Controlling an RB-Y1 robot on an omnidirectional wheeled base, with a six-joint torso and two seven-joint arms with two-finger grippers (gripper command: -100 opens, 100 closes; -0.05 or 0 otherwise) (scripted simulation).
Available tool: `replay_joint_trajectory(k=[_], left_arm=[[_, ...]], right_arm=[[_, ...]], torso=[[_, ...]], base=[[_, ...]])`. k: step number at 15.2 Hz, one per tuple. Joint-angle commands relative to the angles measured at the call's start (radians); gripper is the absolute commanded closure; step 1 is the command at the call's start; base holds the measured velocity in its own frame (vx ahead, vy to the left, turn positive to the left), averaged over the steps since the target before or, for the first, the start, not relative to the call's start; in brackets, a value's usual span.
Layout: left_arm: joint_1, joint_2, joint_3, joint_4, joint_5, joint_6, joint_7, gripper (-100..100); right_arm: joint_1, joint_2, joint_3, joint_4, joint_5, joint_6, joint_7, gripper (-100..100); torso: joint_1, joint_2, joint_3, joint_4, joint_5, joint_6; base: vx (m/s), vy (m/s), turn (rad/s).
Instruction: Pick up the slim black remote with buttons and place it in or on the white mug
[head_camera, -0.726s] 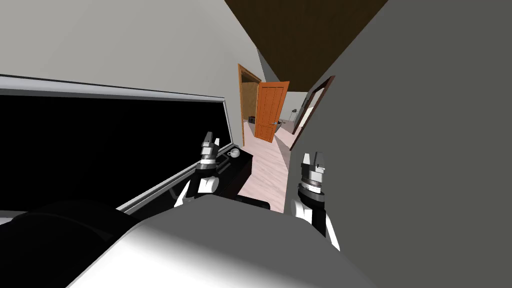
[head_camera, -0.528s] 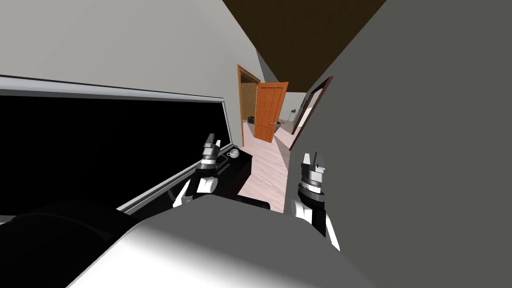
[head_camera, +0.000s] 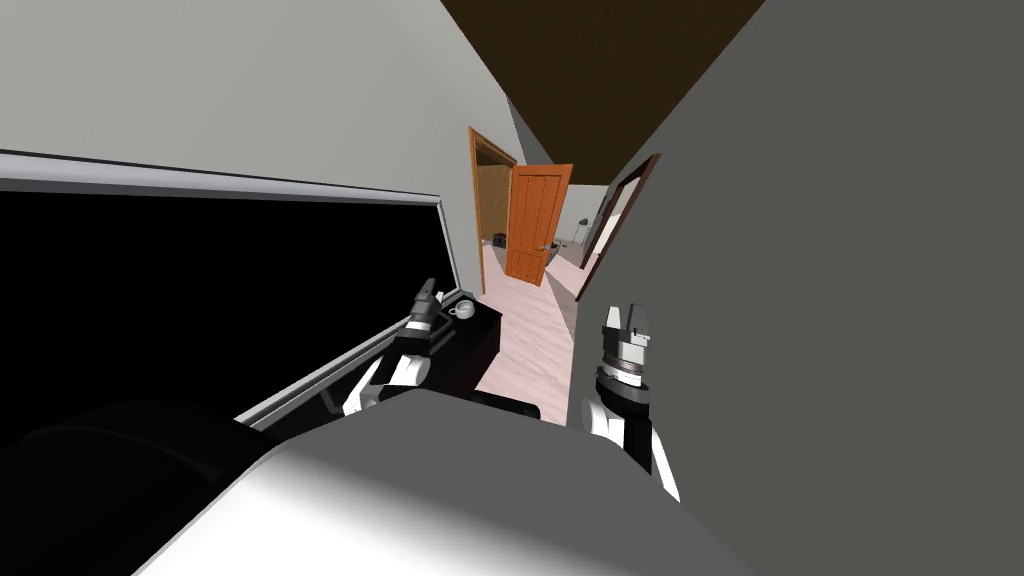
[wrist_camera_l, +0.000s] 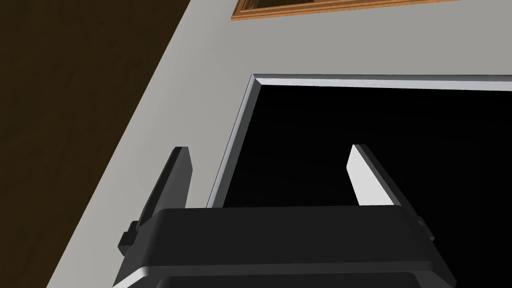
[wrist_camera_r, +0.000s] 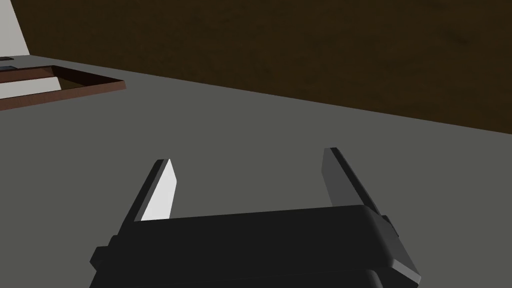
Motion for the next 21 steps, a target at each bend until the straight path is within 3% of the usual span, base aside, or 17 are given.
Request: replay_joint_trajectory(k=[1,6,9,11,13,14,15,21], left_arm=[[-0.005,0.025,0.016,0.041,0.022,0.045,0.018,-100],[-0.011,0.058,0.039,0.114,0.056,0.109,0.044,-100],[-0.018,0.09,0.064,0.196,0.094,0.173,0.072,-100],[-0.022,0.106,0.078,0.223,0.114,0.216,0.088,-100],[-0.022,0.106,0.078,0.239,0.114,0.216,0.088,-100],[-0.026,0.121,0.092,0.276,0.135,0.254,0.104,-100],[-0.026,0.121,0.092,0.283,0.135,0.254,0.104,-100],[-0.038,0.165,0.136,0.411,0.2,0.375,0.153,-100]], right_arm=[[0.0,0.0,0.0,0.0,0.0,0.0,0.0,0],[0.0,0.0,0.0,0.0,0.0,0.0,0.0,0],[0.0,0.0,0.0,0.0,0.0,0.0,0.0,0],[0.0,0.0,0.0,0.0,0.0,0.0,0.0,0],[0.0,0.0,0.0,0.0,0.0,0.0,0.0,0],[0.0,0.0,0.0,0.0,0.0,0.0,0.0,0],[0.0,0.0,0.0,0.0,0.0,0.0,0.0,0],[0.0,0.0,0.0,0.0,0.0,0.0,0.0,0]], torso=[[0.0,0.0,0.0,0.0,0.0,0.0],[0.0,-0.001,-0.001,0.0,0.0,0.0],[0.0,-0.002,-0.001,0.0,0.0,0.0],[0.0,-0.001,-0.001,0.0,0.0,0.0],[0.0,-0.002,-0.001,0.0,0.0,0.0],[0.0,-0.001,-0.001,0.0,0.0,0.0],[0.0,-0.001,-0.001,0.0,0.0,0.0],[0.0,-0.003,-0.002,-0.001,0.0,0.0]], base=[[0.053,-0.01,-0.055],[0.059,-0.012,-0.05],[0.067,-0.014,-0.057],[0.066,-0.006,-0.055],[0.058,-0.003,-0.036],[0.055,-0.008,-0.046],[0.056,-0.009,-0.058],[0.079,-0.01,-0.063]])
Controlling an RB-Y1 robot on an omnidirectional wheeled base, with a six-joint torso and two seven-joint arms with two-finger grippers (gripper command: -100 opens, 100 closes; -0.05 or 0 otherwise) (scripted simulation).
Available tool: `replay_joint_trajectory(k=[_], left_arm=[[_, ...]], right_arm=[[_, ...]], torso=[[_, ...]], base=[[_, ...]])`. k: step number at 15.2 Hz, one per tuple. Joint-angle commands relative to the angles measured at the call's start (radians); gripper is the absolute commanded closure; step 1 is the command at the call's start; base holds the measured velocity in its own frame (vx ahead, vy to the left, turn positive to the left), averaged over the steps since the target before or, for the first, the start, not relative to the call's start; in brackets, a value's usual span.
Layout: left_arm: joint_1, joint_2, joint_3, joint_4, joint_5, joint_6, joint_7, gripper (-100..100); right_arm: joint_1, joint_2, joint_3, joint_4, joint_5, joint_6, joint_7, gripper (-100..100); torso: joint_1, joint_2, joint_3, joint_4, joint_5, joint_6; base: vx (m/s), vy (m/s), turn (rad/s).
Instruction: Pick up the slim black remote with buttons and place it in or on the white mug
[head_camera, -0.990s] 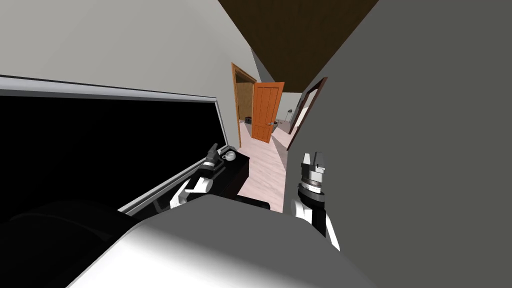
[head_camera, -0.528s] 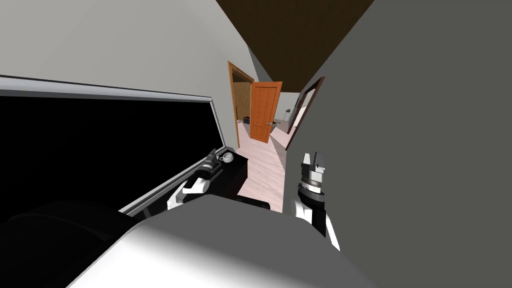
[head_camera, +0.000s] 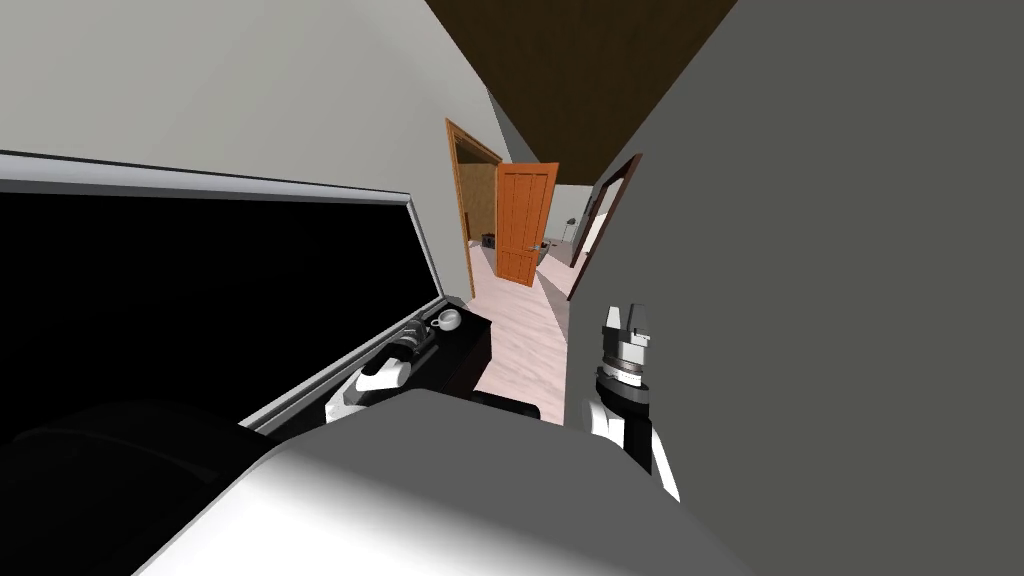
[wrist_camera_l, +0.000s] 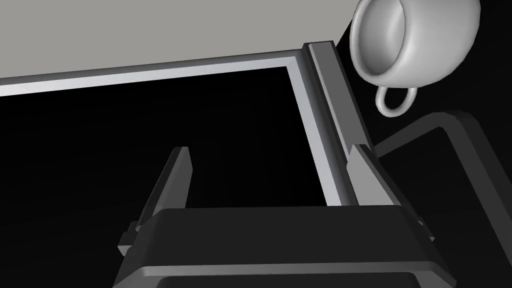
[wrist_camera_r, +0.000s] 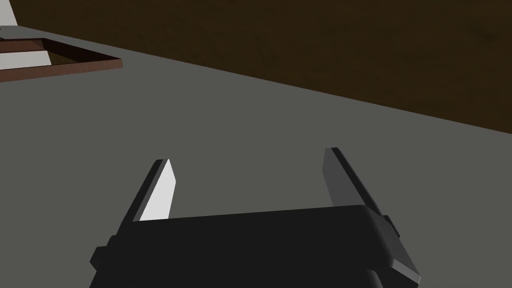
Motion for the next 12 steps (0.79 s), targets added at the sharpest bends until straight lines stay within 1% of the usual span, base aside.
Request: replay_joint_trajectory(k=[1,2,3,4,6,7,8,9,10,11,12], left_arm=[[0.004,0.009,0.004,0.035,0.011,0.016,0.009,-100],[0.0,0.023,0.019,0.079,0.034,0.057,0.026,-100],[0.0,0.023,0.019,0.083,0.034,0.057,0.026,-100],[-0.004,0.037,0.035,0.124,0.056,0.092,0.043,-100],[-0.004,0.037,0.035,0.132,0.056,0.099,0.043,-100],[-0.009,0.05,0.05,0.167,0.079,0.141,0.06,-100],[-0.009,0.05,0.05,0.181,0.079,0.141,0.06,-100],[-0.013,0.063,0.065,0.204,0.101,0.178,0.078,-100],[-0.013,0.063,0.065,0.225,0.101,0.183,0.078,-100],[-0.013,0.063,0.065,0.231,0.101,0.183,0.078,-100],[-0.017,0.075,0.08,0.26,0.124,0.224,0.095,-100]], right_arm=[[0.0,0.0,0.0,0.0,0.0,0.0,0.0,0],[0.0,0.0,0.0,0.0,0.0,0.0,0.0,0],[0.0,0.0,0.0,0.0,0.0,0.0,0.0,0],[0.0,0.0,0.0,0.0,0.0,0.0,0.0,0],[0.0,0.0,0.0,0.0,0.0,0.0,0.0,0],[0.0,0.0,0.0,0.0,0.0,0.0,0.0,0],[0.0,0.0,0.0,0.0,0.0,0.0,0.0,0],[0.0,0.0,0.0,0.0,0.0,0.0,0.0,0],[0.0,0.0,0.0,0.0,0.0,0.0,0.0,0],[0.0,0.0,0.0,0.0,0.0,0.0,0.0,0],[0.0,0.0,0.0,0.0,0.0,0.0,0.0,0]], torso=[[0.0,0.0,0.0,0.0,0.0,0.0],[0.0,0.001,0.001,0.0,0.0,0.0],[0.0,0.001,0.001,0.0,0.0,0.0],[0.0,0.002,0.001,0.0,0.0,0.0],[0.0,0.001,0.001,0.0,0.0,0.0],[0.0,0.002,0.001,0.0,0.0,0.0],[0.0,0.002,0.001,0.0,0.0,0.0],[0.0,0.002,0.001,0.0,0.0,0.0],[0.0,0.001,0.001,0.0,0.0,0.0],[0.0,0.001,0.001,0.0,0.0,0.0],[0.0,0.002,0.001,0.0,0.0,0.0]], base=[[0.045,-0.002,-0.016],[0.053,-0.006,-0.06],[0.059,-0.009,-0.064],[0.073,-0.011,-0.075],[0.061,-0.005,-0.034],[0.056,-0.001,-0.045],[0.062,-0.003,-0.059],[0.075,-0.008,-0.085],[0.077,-0.004,-0.066],[0.054,0.003,-0.013],[0.064,-0.001,-0.043]])
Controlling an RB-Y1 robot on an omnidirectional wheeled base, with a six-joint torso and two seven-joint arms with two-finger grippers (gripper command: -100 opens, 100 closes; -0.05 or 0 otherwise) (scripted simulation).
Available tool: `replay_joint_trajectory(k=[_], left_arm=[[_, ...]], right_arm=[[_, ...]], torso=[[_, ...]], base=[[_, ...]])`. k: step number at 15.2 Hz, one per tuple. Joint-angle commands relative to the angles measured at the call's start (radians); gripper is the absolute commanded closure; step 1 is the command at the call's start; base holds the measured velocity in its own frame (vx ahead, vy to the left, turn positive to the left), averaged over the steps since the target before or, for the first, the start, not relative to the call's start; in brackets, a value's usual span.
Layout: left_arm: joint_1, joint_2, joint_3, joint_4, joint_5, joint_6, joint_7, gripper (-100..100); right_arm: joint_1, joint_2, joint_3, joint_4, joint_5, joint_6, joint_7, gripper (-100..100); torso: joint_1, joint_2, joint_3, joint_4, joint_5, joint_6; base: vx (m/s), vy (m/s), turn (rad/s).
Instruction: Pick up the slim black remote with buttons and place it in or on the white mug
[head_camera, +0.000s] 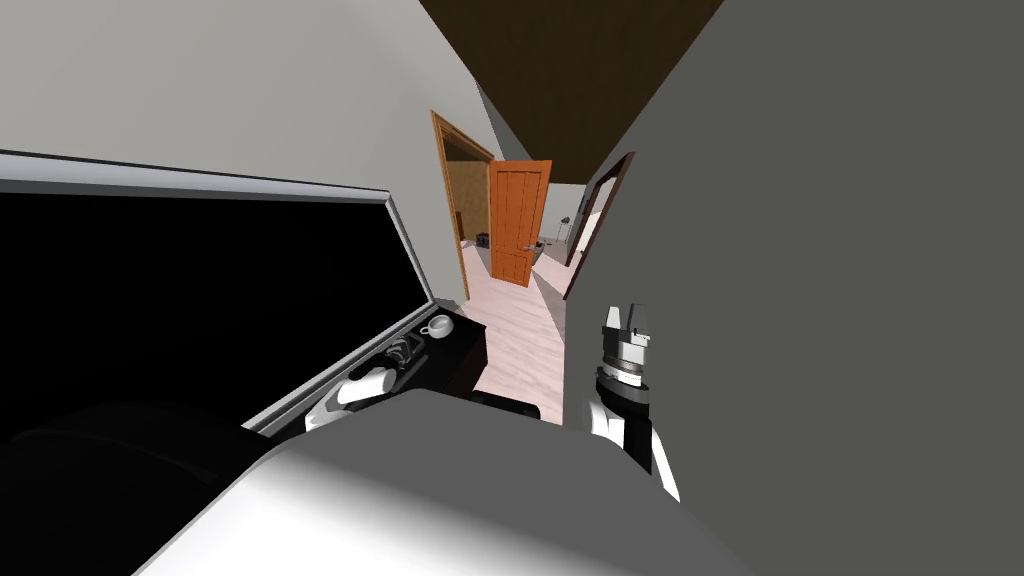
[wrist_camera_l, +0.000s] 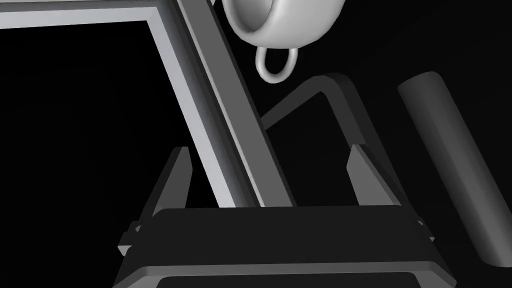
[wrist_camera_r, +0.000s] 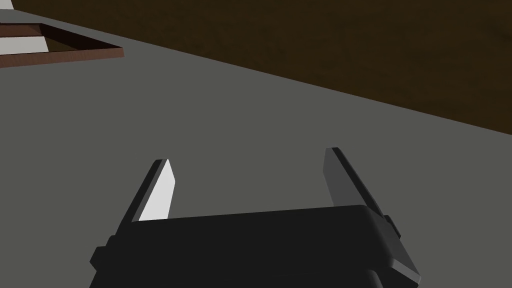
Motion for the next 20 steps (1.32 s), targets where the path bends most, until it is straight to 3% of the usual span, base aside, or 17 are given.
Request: replay_joint_trajectory(k=[1,2,4,5,7,9,10,11,18,20], left_arm=[[-0.006,0.013,0.012,0.048,0.019,0.036,0.015,-100],[-0.011,0.025,0.027,0.072,0.041,0.066,0.032,-100],[-0.011,0.025,0.027,0.097,0.041,0.078,0.032,-100],[-0.015,0.036,0.041,0.127,0.063,0.119,0.049,-100],[-0.019,0.047,0.056,0.179,0.085,0.145,0.065,-100],[-0.019,0.047,0.056,0.193,0.085,0.159,0.065,-100],[-0.023,0.058,0.07,0.238,0.106,0.191,0.082,-100],[-0.023,0.058,0.07,0.24,0.106,0.198,0.082,-100],[-0.038,0.094,0.124,0.405,0.184,0.333,0.142,-100],[-0.038,0.094,0.124,0.413,0.184,0.344,0.142,-100]], right_arm=[[0.0,0.0,0.0,0.0,0.0,0.0,0.0,0],[0.0,0.0,0.0,0.0,0.0,0.0,0.0,0],[0.0,0.0,0.0,0.0,0.0,0.0,0.0,0],[0.0,0.0,0.0,0.0,0.0,0.0,0.0,0],[0.0,0.0,0.0,0.0,0.0,0.0,0.0,0],[0.0,0.0,0.0,0.0,0.0,0.0,0.0,0],[0.0,0.0,0.0,0.0,0.0,0.0,0.0,0],[0.0,0.0,0.0,0.0,0.0,0.0,0.0,0],[0.0,0.0,0.0,0.0,0.0,0.0,0.0,0],[0.0,0.0,0.0,0.0,0.0,0.0,0.0,0]], torso=[[0.0,0.0,0.0,0.0,0.0,0.0],[0.0,0.0,0.0,0.0,0.0,0.0],[0.0,-0.001,0.0,0.0,0.0,0.0],[0.0,0.0,0.0,0.0,0.0,0.0],[0.0,0.0,0.0,0.0,0.0,0.0],[0.0,0.0,0.0,0.0,0.0,0.0],[0.0,0.0,0.0,0.0,0.0,0.0],[0.0,0.0,0.0,0.0,0.0,0.0],[0.0,0.0,0.0,0.0,0.0,0.0],[0.0,0.0,0.0,0.0,0.0,0.0]], base=[[0.067,-0.002,-0.06],[0.074,-0.001,-0.083],[0.065,0.0,-0.04],[0.054,-0.002,-0.046],[0.065,0.003,-0.062],[0.064,0.005,-0.045],[0.062,-0.002,-0.041],[0.063,0.0,-0.048],[0.072,0.005,-0.061],[0.057,0.006,-0.033]])
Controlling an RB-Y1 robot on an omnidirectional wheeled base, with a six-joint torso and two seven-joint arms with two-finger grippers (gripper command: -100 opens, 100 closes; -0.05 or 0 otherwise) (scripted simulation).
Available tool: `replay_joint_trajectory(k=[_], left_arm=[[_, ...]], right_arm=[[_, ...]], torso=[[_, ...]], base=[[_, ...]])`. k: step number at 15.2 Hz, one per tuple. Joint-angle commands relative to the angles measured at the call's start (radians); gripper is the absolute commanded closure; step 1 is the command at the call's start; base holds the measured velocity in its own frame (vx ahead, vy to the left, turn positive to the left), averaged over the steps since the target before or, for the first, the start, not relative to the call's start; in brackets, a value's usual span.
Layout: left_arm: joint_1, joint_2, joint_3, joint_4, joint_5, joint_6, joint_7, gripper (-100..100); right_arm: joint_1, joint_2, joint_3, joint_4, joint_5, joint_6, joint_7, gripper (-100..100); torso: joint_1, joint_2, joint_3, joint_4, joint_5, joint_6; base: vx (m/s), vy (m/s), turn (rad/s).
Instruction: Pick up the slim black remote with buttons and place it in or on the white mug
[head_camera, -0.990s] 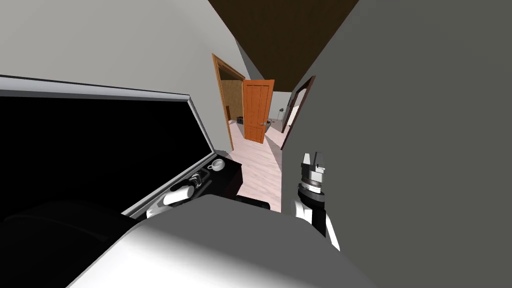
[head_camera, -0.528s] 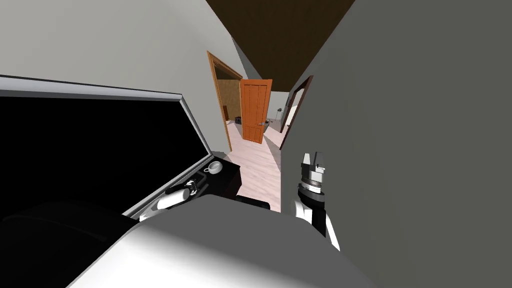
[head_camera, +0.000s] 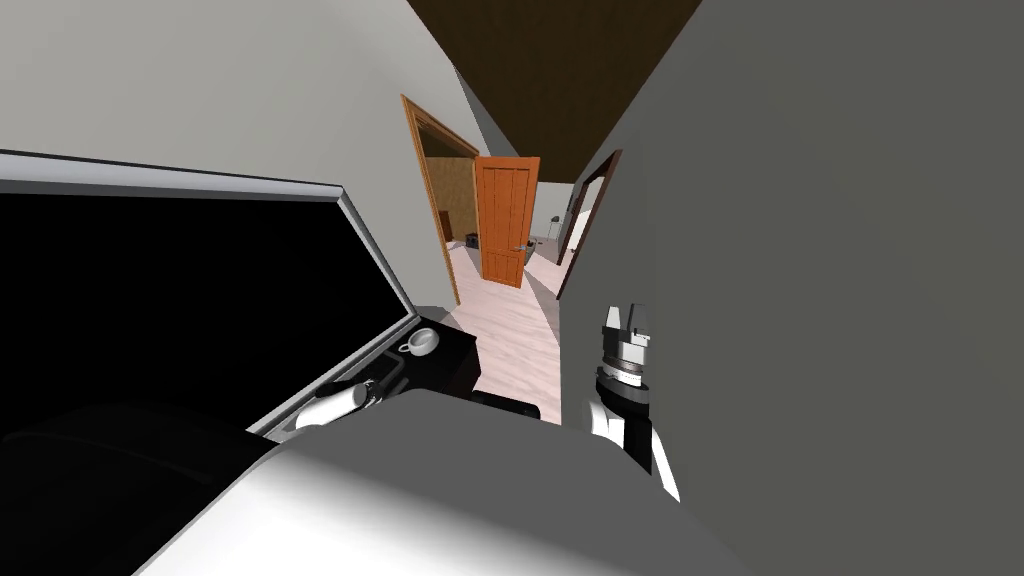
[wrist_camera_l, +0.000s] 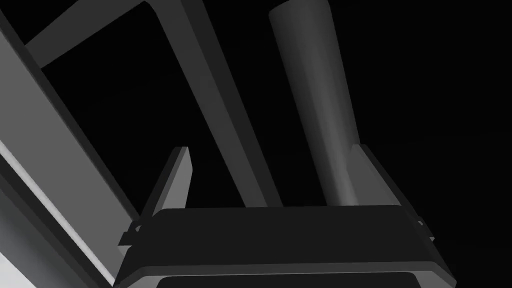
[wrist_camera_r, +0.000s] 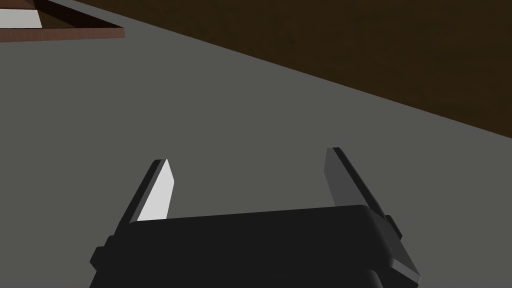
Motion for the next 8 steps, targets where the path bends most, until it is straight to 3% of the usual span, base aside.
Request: replay_joint_trajectory(k=[1,7,8], left_arm=[[-0.005,0.015,0.013,0.05,0.032,0.037,0.008,-100],[-0.014,0.035,0.044,0.161,0.078,0.12,0.044,-100],[-0.014,0.035,0.044,0.161,0.078,0.123,0.044,-100]], right_arm=[[0.0,0.0,0.0,0.0,0.0,0.0,0.0,0],[0.0,0.0,0.0,0.0,0.0,0.0,0.0,0],[0.0,0.0,0.0,0.0,0.0,0.0,0.0,0]], torso=[[0.0,0.0,0.0,0.0,0.0,0.0],[0.0,0.0,0.0,0.0,0.0,0.0],[0.0,0.0,0.0,0.0,0.0,0.0]], base=[[0.047,0.009,-0.038],[0.057,0.007,-0.048],[0.054,0.011,-0.039]])
